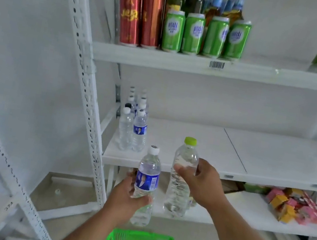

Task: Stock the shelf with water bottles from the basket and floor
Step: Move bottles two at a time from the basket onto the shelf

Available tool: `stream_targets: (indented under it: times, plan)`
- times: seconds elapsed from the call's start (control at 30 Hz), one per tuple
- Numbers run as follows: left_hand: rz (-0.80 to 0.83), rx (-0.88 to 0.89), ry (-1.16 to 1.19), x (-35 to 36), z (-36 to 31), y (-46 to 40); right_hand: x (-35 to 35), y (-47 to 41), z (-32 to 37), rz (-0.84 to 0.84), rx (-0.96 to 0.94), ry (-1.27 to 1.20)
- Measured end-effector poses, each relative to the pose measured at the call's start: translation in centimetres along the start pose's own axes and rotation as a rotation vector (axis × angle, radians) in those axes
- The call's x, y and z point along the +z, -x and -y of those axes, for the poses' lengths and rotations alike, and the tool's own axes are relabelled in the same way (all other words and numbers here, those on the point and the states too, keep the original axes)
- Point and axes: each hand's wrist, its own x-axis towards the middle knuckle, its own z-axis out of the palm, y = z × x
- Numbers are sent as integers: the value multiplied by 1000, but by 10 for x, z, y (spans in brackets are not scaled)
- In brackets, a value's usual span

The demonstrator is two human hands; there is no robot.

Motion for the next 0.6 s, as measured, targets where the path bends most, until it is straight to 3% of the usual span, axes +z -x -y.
stream_targets:
  times: [0.6]
  plan:
    - [-250, 4, -30, 99, -75, -20, -93, -78, -17, 137, -107, -99]
